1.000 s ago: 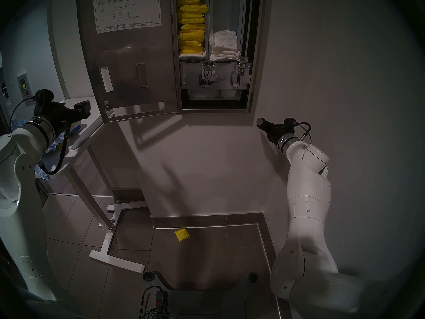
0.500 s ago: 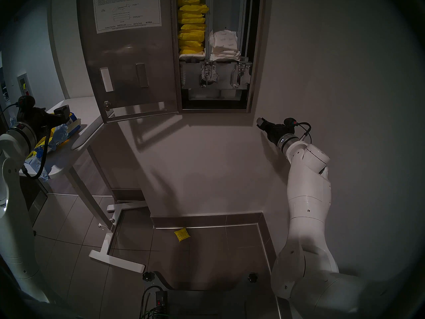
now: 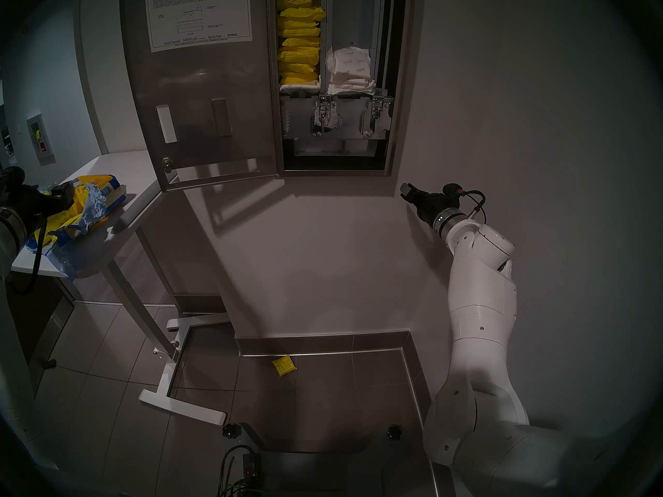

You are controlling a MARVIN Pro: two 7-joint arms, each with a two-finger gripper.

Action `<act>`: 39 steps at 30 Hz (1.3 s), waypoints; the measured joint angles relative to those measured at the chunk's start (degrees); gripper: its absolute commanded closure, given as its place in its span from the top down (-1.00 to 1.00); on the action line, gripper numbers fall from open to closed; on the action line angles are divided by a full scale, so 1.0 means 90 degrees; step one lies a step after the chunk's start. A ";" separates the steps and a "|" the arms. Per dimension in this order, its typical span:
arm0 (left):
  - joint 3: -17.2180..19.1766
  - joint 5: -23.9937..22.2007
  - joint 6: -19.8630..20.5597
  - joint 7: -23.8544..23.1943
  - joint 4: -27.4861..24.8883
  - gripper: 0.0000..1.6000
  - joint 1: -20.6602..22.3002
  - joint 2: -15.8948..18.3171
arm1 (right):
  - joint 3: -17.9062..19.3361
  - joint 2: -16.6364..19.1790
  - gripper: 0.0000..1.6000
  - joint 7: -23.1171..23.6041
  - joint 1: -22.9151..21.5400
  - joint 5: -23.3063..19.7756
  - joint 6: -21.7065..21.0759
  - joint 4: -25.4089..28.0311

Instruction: Open the dispenser door, put the pads inside, close the door

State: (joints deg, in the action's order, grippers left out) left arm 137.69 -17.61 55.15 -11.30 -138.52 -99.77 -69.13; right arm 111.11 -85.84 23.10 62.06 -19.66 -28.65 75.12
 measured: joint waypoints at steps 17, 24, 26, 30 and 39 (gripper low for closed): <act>0.0072 0.0102 -0.0278 -0.0652 0.1217 1.00 -0.0249 0.0550 | -0.0018 0.0018 1.00 0.0000 0.0000 -0.0025 0.0013 -0.0004; -0.0060 0.0153 -0.0441 -0.0794 0.1477 1.00 -0.0189 0.0728 | -0.0023 0.0024 1.00 -0.0002 0.0001 -0.0035 0.0016 -0.0006; -0.0063 0.0163 -0.0473 -0.0825 0.1508 1.00 -0.0174 0.0758 | -0.0025 0.0025 1.00 -0.0002 0.0001 -0.0037 0.0016 -0.0006; -0.0063 0.0183 -0.0522 -0.0877 0.1544 1.00 -0.0155 0.0800 | -0.0028 0.0028 1.00 -0.0003 0.0001 -0.0041 0.0018 -0.0007; -0.0034 0.0234 -0.0555 -0.0964 0.1571 1.00 -0.0142 0.0819 | -0.0036 0.0034 1.00 -0.0004 0.0001 -0.0051 0.0022 -0.0008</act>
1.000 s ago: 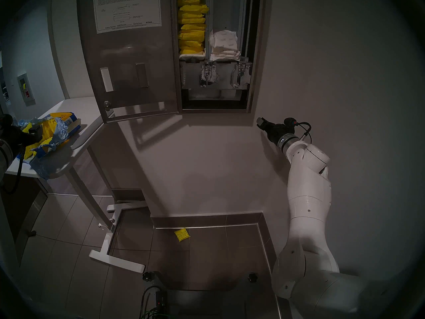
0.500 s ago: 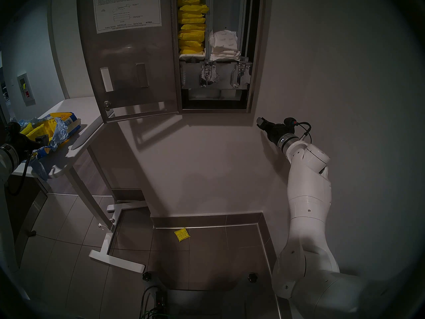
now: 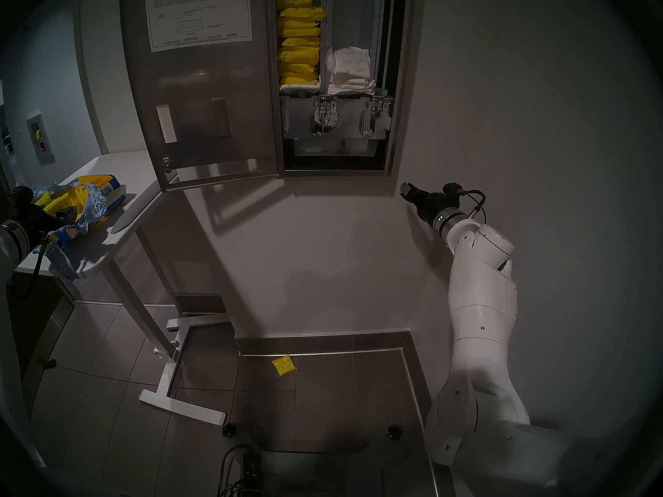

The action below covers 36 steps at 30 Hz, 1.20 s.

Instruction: Open the dispenser door, put the pads inside, close the door

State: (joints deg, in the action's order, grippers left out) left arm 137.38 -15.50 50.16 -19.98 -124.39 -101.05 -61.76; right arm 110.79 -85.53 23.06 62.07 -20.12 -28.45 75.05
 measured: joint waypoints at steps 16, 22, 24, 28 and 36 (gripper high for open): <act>0.0212 0.0042 0.0348 -0.0206 -0.0234 1.00 -0.0191 -0.0069 | -0.0012 0.0012 1.00 -0.0002 0.0000 -0.0017 0.0007 -0.0002; 0.0325 0.0068 0.0512 -0.0247 -0.0339 1.00 -0.0338 -0.0174 | -0.0016 0.0015 1.00 -0.0003 0.0000 -0.0022 0.0009 -0.0002; 0.0387 0.0083 0.0556 -0.0261 -0.0380 1.00 -0.0394 -0.0233 | -0.0017 0.0016 1.00 -0.0004 0.0000 -0.0025 0.0010 -0.0002; 0.0486 0.0119 0.0562 -0.0266 -0.0421 0.98 -0.0470 -0.0323 | -0.0019 0.0018 1.00 -0.0004 0.0000 -0.0028 0.0011 -0.0003; 0.0588 0.0196 0.0543 -0.0221 -0.0440 0.35 -0.0527 -0.0442 | -0.0024 0.0022 1.00 -0.0005 0.0000 -0.0036 0.0014 -0.0003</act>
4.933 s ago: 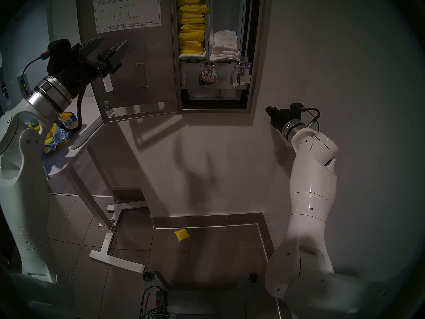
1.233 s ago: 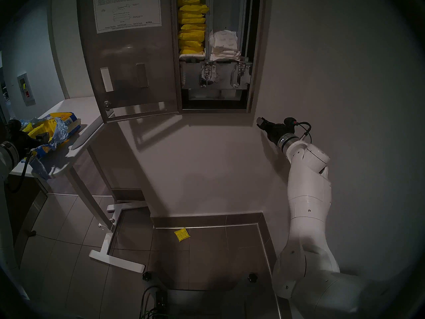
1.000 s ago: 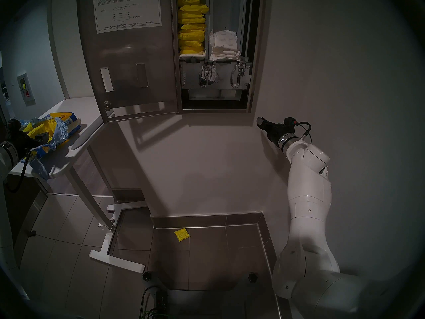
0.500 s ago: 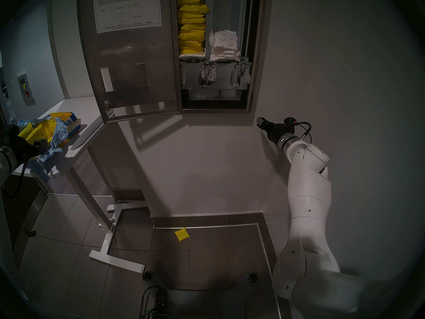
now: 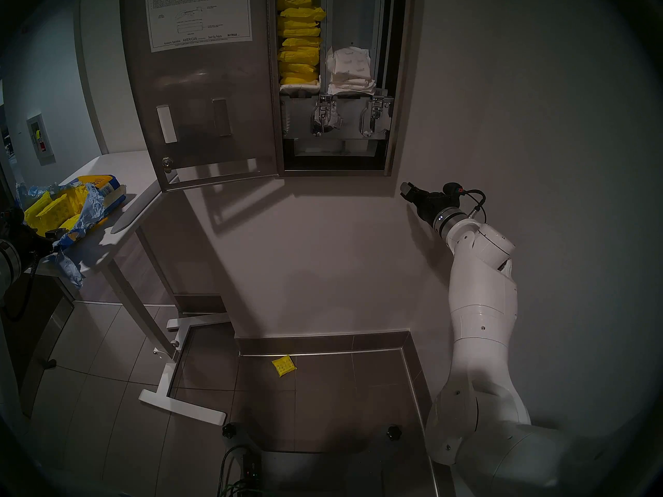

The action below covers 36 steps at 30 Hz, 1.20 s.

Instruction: Open the dispenser door, put the pads inside, close the door

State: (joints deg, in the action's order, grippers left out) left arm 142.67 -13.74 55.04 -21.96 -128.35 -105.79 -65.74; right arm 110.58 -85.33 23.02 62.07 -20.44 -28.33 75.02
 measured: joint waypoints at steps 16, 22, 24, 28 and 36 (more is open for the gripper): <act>-0.0171 0.0043 -0.0021 0.0080 0.0155 0.87 0.0146 0.0116 | -0.0009 0.0007 1.00 -0.0002 0.0001 -0.0014 0.0004 -0.0002; -0.0283 0.0042 -0.0060 0.0094 0.0272 0.84 0.0241 0.0209 | -0.0013 0.0010 1.00 -0.0002 0.0001 -0.0019 0.0005 -0.0003; -0.0310 0.0038 -0.0078 0.0098 0.0317 0.81 0.0266 0.0232 | -0.0014 0.0011 1.00 -0.0003 0.0001 -0.0021 0.0006 -0.0003; -0.0371 0.0029 -0.0126 0.0105 0.0439 0.39 0.0326 0.0284 | -0.0017 0.0013 1.00 -0.0004 0.0001 -0.0024 0.0007 -0.0003; -0.0514 0.0016 -0.0228 0.0132 0.0687 -0.63 0.0443 0.0375 | -0.0021 0.0017 1.00 -0.0004 0.0001 -0.0031 0.0008 -0.0004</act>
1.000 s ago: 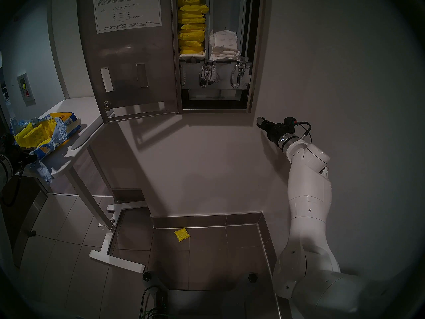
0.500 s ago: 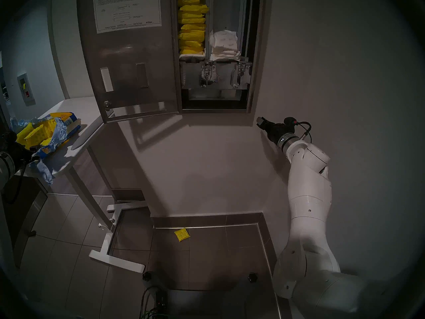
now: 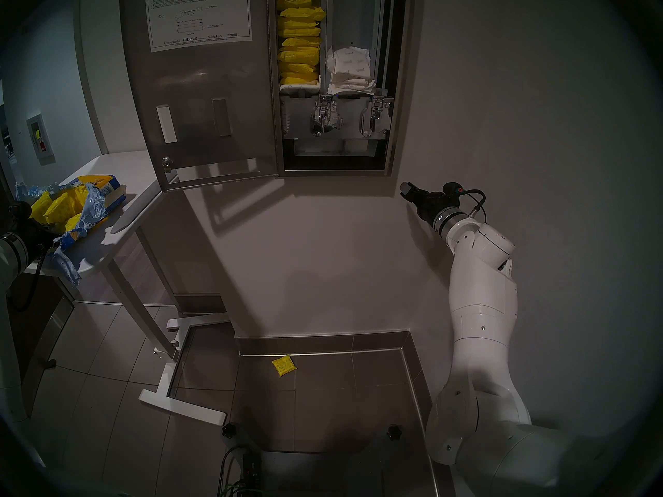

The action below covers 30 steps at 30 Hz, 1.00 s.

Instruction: Open the dispenser door, put the pads inside, close the door

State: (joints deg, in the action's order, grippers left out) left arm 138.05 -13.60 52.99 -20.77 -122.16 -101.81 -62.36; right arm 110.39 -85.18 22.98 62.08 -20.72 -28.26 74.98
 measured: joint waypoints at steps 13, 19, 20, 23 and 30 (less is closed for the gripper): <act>-0.0222 -0.0033 -0.0208 0.0063 0.0184 -1.00 0.0125 0.0065 | -0.0007 0.0006 1.00 -0.0002 0.0000 -0.0010 0.0003 -0.0001; -0.0304 -0.0082 -0.0312 0.0056 0.0136 -1.00 0.0132 0.0056 | -0.0010 0.0009 1.00 -0.0002 0.0000 -0.0013 0.0003 -0.0001; -0.0319 -0.0094 -0.0328 0.0049 0.0110 -1.00 0.0132 0.0052 | -0.0011 0.0009 1.00 -0.0002 0.0000 -0.0014 0.0003 -0.0002; -0.0339 -0.0136 -0.0369 0.0016 -0.0006 -1.00 0.0132 0.0037 | -0.0013 0.0011 1.00 -0.0003 0.0000 -0.0016 0.0004 -0.0003; -0.0336 -0.0249 -0.0424 -0.0049 -0.0376 -1.00 0.0176 -0.0014 | -0.0018 0.0015 1.00 -0.0003 0.0000 -0.0022 0.0004 -0.0005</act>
State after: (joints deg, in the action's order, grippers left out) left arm 135.02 -15.84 49.17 -21.21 -125.55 -100.23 -62.49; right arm 110.23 -85.04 22.96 62.08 -20.92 -28.22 74.94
